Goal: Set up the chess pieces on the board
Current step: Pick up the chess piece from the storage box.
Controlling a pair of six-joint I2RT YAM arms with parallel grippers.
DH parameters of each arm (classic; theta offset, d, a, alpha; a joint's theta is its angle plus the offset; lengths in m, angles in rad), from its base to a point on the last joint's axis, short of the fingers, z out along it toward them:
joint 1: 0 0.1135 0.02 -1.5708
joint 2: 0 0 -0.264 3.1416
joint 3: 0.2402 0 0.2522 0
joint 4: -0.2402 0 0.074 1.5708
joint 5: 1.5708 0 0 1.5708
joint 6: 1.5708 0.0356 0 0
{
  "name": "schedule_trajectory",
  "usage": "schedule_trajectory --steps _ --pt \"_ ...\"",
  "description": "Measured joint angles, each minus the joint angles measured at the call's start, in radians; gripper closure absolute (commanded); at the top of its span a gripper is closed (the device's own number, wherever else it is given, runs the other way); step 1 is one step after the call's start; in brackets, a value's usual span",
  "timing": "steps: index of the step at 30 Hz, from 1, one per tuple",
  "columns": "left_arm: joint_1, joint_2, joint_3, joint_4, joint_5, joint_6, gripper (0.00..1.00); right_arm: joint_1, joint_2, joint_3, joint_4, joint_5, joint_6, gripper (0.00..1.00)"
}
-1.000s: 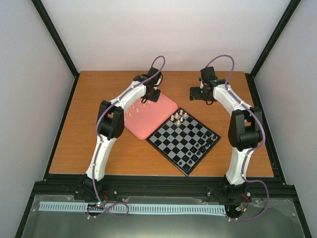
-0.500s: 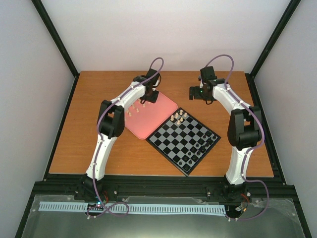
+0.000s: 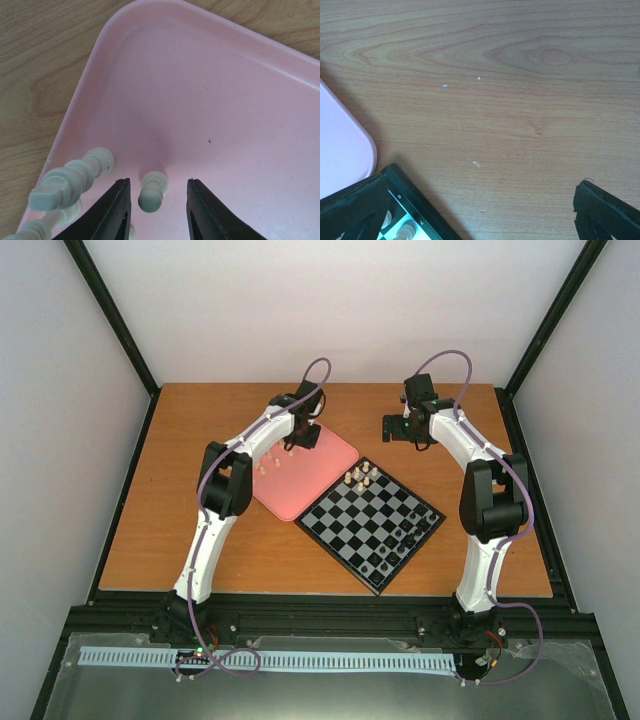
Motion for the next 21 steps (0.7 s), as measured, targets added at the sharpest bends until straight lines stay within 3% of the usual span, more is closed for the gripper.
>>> schedule_trajectory --steps 7,11,21 --pt "0.000 0.001 0.000 0.000 0.000 0.000 0.67 0.000 0.000 0.000 0.000 -0.005 0.000 0.00" --pt "0.002 0.002 0.000 0.000 0.000 -0.001 0.73 0.000 0.000 0.000 0.000 -0.008 0.000 0.00" --pt "0.002 0.005 0.000 0.000 0.003 -0.002 0.78 0.000 0.000 0.000 0.000 -0.010 0.000 0.00"
